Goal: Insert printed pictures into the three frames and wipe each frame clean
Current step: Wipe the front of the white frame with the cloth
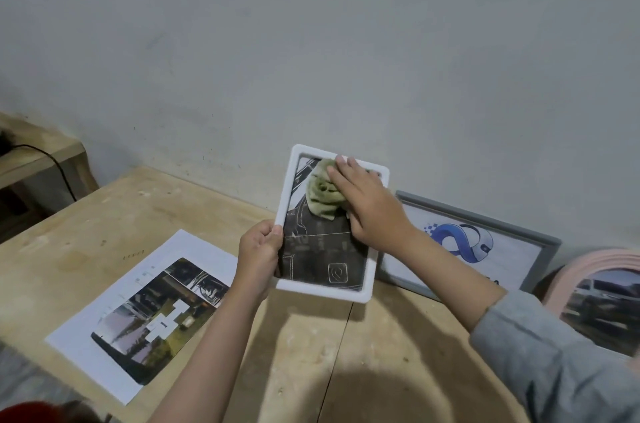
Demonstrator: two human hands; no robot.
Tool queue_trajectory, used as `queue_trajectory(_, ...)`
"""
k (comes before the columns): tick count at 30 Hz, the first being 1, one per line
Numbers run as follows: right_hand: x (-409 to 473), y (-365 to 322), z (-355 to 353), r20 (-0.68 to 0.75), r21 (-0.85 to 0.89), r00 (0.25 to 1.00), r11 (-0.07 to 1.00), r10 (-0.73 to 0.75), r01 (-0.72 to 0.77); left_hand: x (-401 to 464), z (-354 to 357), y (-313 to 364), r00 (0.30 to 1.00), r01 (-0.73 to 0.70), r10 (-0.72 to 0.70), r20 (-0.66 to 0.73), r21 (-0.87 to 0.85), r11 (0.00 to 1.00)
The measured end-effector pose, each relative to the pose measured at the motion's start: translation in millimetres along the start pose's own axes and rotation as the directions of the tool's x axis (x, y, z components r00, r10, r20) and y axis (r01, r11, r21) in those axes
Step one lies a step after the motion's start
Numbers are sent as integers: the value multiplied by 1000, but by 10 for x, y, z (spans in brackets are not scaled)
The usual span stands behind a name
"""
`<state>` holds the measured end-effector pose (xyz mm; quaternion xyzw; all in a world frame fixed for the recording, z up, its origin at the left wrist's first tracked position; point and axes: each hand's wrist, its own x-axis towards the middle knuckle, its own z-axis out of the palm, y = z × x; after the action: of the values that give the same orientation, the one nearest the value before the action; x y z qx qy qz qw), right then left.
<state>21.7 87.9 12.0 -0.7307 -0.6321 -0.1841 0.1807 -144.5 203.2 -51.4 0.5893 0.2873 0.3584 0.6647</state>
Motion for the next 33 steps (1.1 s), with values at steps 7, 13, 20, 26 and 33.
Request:
queue_trajectory(7,-517,-199,379,67,13,988,990,-141,141,47,62,32,998,35,-40,-49,-95,995)
queue_trajectory(13,-850,-416,417,169,414,983,910,-73,-3,63,68,47,994,32,-37,-105,-49,998)
queue_trajectory(20,-518,-260,-107,205,596,954,745,217,-298,-54,132,74,994,88,-93,-48,-105,991)
queue_trajectory(26,-145,127,-98,-98,41,992,996,83,-79,-145,260,72,992,64,-59,109,-48,997)
queue_trajectory(33,-358,-116,187,49,58,997,996,-67,64,-134,241,167,981,131,-116,155,-92,987)
